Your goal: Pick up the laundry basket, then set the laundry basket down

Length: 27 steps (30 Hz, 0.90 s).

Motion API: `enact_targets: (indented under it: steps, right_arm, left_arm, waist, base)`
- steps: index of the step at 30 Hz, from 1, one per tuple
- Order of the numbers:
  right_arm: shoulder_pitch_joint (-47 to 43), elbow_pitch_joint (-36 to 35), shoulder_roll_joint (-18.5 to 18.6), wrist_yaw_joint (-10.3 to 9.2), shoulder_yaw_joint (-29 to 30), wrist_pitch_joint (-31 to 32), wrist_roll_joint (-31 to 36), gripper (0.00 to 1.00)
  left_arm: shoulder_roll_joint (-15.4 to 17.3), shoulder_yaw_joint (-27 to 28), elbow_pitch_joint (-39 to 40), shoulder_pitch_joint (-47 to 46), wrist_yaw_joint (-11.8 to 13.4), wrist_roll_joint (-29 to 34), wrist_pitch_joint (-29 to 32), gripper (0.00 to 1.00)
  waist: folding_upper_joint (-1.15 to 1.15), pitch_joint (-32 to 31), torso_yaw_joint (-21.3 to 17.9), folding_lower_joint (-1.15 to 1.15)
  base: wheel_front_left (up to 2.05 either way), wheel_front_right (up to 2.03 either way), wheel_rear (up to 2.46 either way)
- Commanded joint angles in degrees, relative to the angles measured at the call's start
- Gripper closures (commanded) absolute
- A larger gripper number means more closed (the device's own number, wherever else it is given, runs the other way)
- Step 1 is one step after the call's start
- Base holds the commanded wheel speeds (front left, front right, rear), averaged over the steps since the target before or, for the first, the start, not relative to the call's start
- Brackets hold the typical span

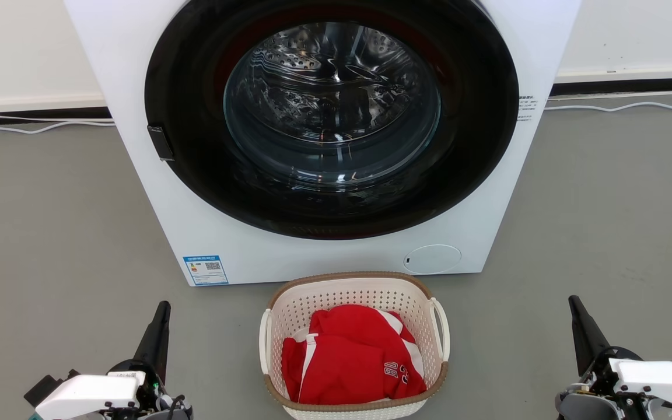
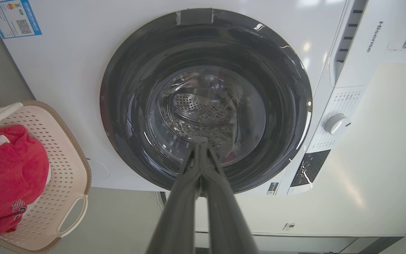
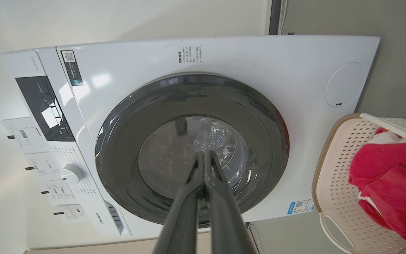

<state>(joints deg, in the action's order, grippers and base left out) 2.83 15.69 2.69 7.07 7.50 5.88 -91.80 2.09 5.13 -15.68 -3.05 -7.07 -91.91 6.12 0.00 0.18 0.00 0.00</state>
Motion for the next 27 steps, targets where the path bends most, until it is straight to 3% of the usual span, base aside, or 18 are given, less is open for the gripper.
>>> enact_targets:
  steps: [1,27]
  right_arm:
    - [3.35,-1.67,0.19,0.42,-1.0,0.59,-0.39,1.0]
    - [3.35,-1.67,0.19,0.42,-1.0,0.59,-0.39,1.0]
  left_arm:
    - [0.78,1.37,1.65,-3.14,-0.42,-0.28,0.34,1.0]
    - [0.78,1.37,1.65,-3.14,-0.42,-0.28,0.34,1.0]
  waist:
    - [0.0,0.0,0.0,0.0]
    - [0.0,0.0,0.0,0.0]
  base:
    - [0.0,0.0,0.0]
    - [0.0,0.0,0.0]
